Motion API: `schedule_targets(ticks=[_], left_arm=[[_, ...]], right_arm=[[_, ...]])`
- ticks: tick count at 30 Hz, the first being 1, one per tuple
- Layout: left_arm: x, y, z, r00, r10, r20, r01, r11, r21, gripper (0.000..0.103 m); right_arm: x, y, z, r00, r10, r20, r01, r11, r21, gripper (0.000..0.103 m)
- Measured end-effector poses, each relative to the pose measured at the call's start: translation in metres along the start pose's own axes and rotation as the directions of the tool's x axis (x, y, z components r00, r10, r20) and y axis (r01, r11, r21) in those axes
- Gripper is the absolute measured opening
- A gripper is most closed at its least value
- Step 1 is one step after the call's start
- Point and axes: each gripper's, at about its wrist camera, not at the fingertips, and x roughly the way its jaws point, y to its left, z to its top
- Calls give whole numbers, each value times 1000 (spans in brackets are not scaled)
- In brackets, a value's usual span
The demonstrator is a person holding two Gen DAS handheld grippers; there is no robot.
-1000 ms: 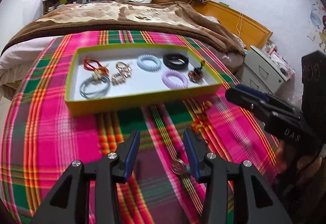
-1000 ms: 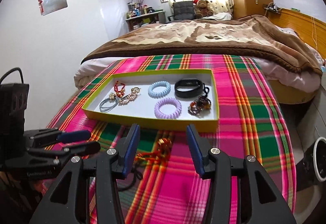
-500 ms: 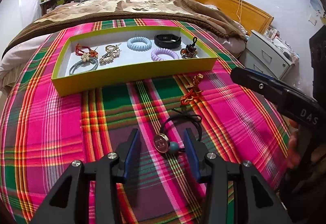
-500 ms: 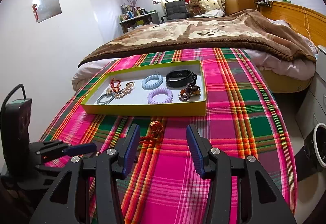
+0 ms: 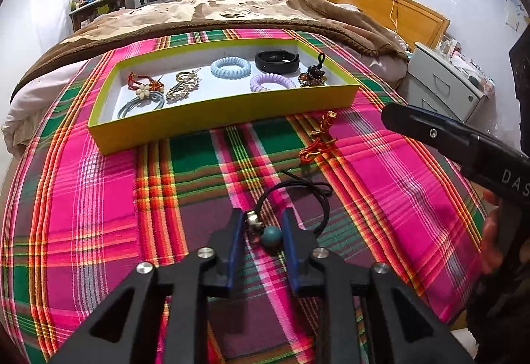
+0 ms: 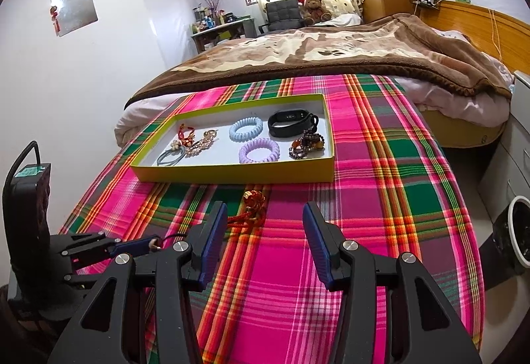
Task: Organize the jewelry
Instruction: 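Grasp the black cord with teal bead with the left tool while the right tool moves to the red charm, then grasp the red-and-gold charm with the right tool while the left tool lifts the black cord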
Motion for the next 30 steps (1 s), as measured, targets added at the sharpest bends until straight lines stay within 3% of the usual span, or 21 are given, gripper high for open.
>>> schedule_targets(ticks=[22, 30], left_arm=[[-22, 45, 6, 997, 20, 77, -11, 994, -108, 19], [-26, 54, 5, 996, 25, 85, -14, 992, -127, 19]], right_arm=[[44, 18, 10, 994, -50, -96, 46, 998, -46, 48], [70, 22, 11, 980, -113, -162, 101, 992, -80, 48]])
